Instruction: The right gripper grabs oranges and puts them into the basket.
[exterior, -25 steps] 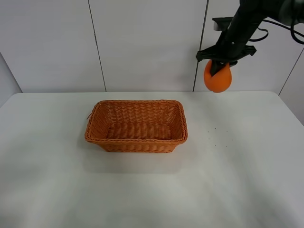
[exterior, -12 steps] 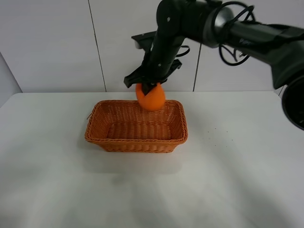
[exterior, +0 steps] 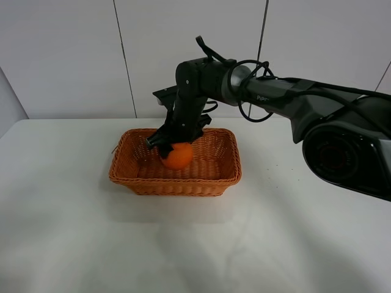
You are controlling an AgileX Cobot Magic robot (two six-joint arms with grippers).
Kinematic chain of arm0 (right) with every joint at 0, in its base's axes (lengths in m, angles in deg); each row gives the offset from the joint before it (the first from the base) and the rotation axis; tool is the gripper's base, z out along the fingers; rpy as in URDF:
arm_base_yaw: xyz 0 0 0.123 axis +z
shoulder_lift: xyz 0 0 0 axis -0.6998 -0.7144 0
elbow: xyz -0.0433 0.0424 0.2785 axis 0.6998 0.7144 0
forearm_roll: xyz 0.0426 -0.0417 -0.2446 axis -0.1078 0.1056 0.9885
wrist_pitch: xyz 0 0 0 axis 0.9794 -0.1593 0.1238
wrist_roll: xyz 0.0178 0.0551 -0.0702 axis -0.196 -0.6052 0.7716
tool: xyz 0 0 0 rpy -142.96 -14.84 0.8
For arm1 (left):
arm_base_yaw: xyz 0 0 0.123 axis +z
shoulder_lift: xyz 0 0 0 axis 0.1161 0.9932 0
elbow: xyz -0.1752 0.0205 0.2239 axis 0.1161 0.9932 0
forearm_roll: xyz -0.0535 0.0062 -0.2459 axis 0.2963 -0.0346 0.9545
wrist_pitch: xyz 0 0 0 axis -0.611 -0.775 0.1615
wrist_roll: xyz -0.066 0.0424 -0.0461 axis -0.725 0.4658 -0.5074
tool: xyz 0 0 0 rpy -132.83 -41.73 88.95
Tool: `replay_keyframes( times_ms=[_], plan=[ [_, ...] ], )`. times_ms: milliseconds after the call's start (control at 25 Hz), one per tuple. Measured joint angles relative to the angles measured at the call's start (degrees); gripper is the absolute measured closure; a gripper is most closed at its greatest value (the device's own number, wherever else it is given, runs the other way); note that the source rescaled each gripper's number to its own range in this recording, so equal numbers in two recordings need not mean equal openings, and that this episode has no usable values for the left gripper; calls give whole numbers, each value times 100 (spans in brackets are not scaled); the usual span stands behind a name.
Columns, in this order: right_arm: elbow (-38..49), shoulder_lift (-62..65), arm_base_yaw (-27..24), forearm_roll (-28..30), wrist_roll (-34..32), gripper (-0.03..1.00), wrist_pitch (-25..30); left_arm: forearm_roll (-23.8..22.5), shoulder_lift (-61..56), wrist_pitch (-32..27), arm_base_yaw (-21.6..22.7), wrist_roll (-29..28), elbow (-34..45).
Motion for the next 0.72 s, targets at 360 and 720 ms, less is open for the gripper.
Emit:
replay_keyframes(
  times_ms=[360,720],
  plan=[
    [-991,121,0,187,0,-3,1176,0,0,0,0,0,0],
    [-1720,287,-574,373,-100,-3,1339,0,0,0,0,0,0]
  ],
)
